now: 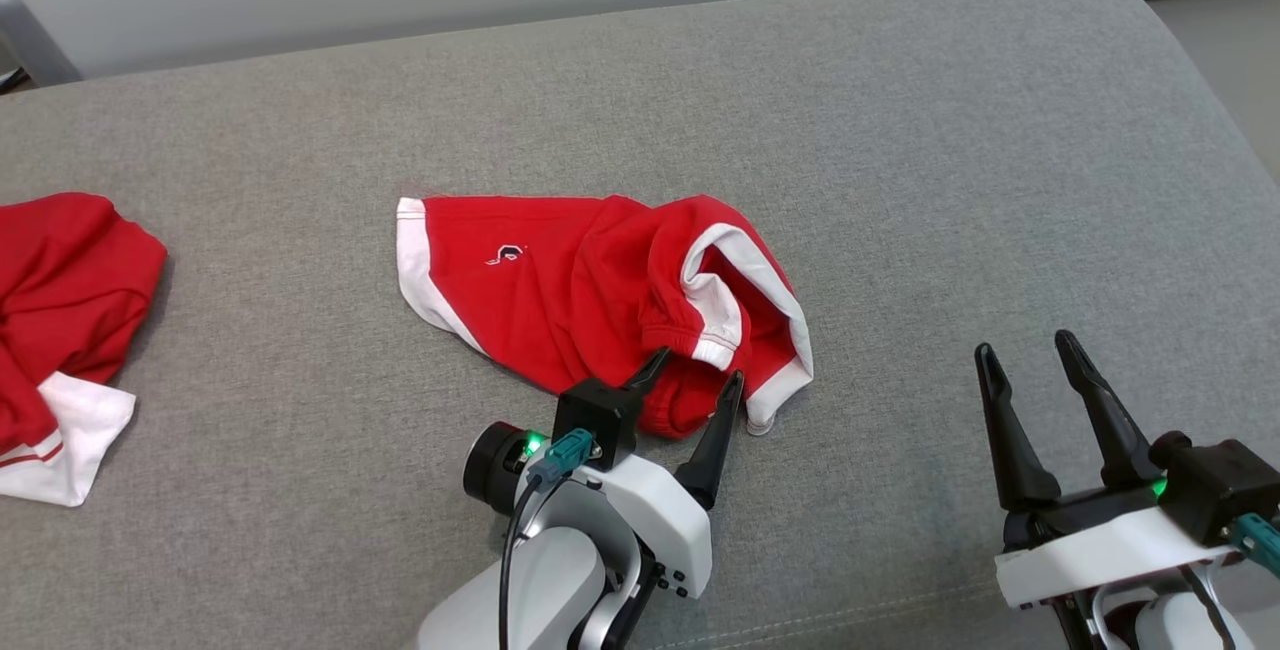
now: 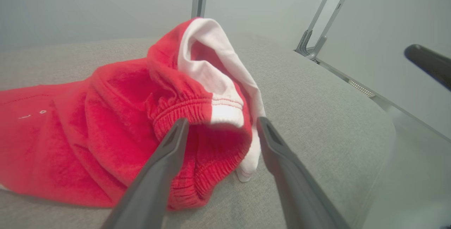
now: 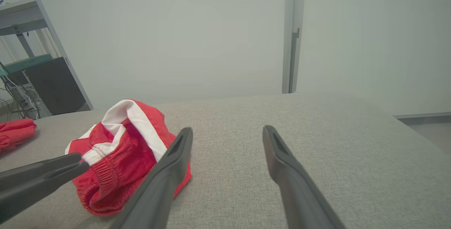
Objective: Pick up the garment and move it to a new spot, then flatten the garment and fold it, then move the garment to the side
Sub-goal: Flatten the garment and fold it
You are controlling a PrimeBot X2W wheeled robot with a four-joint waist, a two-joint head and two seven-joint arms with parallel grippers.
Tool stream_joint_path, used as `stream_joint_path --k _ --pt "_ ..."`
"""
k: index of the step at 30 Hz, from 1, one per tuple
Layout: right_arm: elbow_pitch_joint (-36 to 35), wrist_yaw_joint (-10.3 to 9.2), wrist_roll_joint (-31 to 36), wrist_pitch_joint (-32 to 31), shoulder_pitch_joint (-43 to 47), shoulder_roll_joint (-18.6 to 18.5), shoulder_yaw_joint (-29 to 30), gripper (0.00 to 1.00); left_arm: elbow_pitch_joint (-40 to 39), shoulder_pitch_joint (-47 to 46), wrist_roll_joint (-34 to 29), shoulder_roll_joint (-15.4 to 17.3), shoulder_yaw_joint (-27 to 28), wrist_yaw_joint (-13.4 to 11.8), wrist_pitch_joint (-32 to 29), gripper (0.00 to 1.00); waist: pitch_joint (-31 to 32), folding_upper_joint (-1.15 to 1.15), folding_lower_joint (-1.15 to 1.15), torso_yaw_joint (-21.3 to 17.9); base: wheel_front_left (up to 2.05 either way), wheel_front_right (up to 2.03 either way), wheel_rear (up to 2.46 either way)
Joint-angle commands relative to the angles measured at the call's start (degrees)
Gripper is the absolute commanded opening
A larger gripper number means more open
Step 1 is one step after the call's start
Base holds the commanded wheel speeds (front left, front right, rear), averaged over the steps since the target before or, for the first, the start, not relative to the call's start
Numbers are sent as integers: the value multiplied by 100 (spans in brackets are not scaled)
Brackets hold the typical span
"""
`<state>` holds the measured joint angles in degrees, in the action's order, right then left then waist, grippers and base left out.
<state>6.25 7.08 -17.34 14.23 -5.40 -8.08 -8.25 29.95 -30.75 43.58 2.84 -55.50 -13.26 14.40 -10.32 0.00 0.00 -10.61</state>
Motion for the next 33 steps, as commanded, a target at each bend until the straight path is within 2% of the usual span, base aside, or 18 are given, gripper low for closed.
stream_joint_path --k 1,4,11,12,13,14,16,17,18,19,20,26,33 --pt "-143 41 -37 77 -163 -115 -140 100 -107 -250 92 4 104 -57 60 100 -19 0 0 -19 0 0 0" --pt "-143 41 -50 77 -186 -126 -152 100 -82 -324 179 4 26 -124 60 100 -48 0 0 -51 0 0 0" --pt "-136 41 -94 77 -269 -167 -235 100 -35 -498 298 4 1 -563 60 100 -147 0 0 -149 0 0 0" --pt "-135 41 -100 77 -277 -172 -243 100 -38 -499 360 4 -1 -594 60 93 -156 0 0 -158 0 0 0" --pt "-131 41 -105 77 -284 -177 -254 100 -54 -501 443 4 4 -605 60 77 -162 0 0 -169 0 0 0" --pt "-126 41 -108 77 -292 -181 -265 100 -64 -515 500 4 3 -617 60 76 -169 0 0 -180 0 0 0" --pt "-117 41 -118 77 -308 -183 -276 100 -48 -540 622 4 -26 -625 60 49 -176 0 0 -197 0 0 0" --pt "-114 41 -123 77 -313 -183 -281 100 -35 -557 670 4 -44 -632 60 45 -178 0 0 -204 0 0 0" --pt "-110 41 -128 77 -317 -181 -287 100 -25 -562 741 4 -56 -619 60 23 -178 0 0 -213 0 0 0" --pt "-107 41 -134 77 -319 -179 -297 100 -32 -560 833 4 -48 -596 60 6 -179 0 0 -221 0 0 0" --pt "-102 41 -138 77 -321 -181 -308 100 -27 -571 888 4 -57 -585 60 0 -181 0 0 -226 0 0 0" --pt "-91 41 -187 77 -348 -173 -385 100 -74 -598 1084 4 -13 -482 60 0 -192 0 0 -230 0 0 0" --pt "144 41 -385 77 -370 -266 -749 100 -222 -575 874 4 128 -427 60 0 -146 0 0 -95 0 0 0"
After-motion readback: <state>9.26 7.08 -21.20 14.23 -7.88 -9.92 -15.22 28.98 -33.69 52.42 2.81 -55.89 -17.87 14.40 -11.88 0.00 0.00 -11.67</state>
